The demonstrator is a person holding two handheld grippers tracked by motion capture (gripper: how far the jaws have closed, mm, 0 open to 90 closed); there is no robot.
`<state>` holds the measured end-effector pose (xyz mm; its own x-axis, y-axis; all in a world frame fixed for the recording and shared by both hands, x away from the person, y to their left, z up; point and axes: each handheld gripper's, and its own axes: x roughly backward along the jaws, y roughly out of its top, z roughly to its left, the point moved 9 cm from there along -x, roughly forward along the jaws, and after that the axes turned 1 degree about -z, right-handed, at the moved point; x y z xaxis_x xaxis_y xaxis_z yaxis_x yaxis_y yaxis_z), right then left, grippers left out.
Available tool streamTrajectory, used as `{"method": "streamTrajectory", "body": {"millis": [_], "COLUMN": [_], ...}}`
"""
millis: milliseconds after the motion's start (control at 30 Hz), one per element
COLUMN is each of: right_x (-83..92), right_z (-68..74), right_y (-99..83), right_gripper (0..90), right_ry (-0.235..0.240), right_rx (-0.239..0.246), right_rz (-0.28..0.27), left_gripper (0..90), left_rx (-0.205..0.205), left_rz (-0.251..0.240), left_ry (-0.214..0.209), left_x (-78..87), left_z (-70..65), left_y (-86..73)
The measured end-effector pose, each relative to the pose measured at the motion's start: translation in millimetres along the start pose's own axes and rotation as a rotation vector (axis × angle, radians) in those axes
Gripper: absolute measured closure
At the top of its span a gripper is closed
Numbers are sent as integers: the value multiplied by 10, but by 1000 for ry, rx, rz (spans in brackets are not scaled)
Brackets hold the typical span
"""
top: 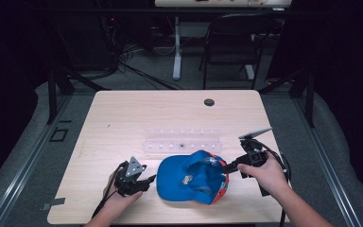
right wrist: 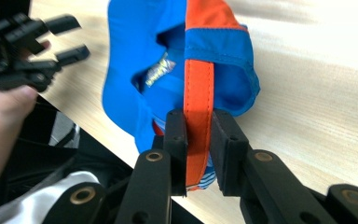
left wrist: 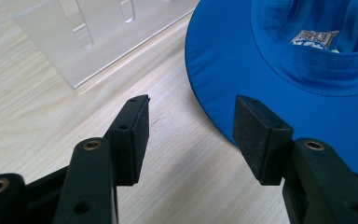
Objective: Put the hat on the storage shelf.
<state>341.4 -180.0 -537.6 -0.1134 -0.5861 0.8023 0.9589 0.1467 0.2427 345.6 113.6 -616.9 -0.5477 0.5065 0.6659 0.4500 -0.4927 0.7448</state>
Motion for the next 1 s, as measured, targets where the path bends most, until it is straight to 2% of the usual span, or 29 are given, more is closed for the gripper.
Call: {"method": "streamTrajectory", "body": {"millis": [100,200,233,333,400,467,600,767,900,933,1000], "right_x": [9,41,37,51,39,39,63,92,143,145,175], "right_z": [21,26,26,38,45,42,68,106,142,165,205], "right_y": [31,50,69,91,104,109,142,181,207,220,238], "right_gripper": [778,779,779,779,779,779,778,778,779,779,779], "right_ry": [-9,-28,-41,-36,-53,-65,-107,-183,-215,-222,-234], "right_rx": [-18,-17,-27,-29,-66,-54,-64,-54,-36,-43,-37], "right_rz": [-12,17,5,33,38,59,61,71,92,77,81], "left_gripper": [466,466,466,466,466,466,465,464,464,464,464], "left_rx": [-1,-1,-1,-2,-3,-2,1,-1,-2,-2,-2], "left_rz": [1,2,2,4,4,4,3,0,8,9,9], "left_ry": [2,0,0,-1,0,-2,-3,0,-6,-3,-7], "left_x": [0,-2,-3,-5,-6,-7,-10,-18,-16,-16,-16], "left_z": [1,4,4,4,5,6,4,5,2,3,1], "left_y": [-2,-3,-3,-7,-8,-8,-10,-9,-15,-16,-16]}}
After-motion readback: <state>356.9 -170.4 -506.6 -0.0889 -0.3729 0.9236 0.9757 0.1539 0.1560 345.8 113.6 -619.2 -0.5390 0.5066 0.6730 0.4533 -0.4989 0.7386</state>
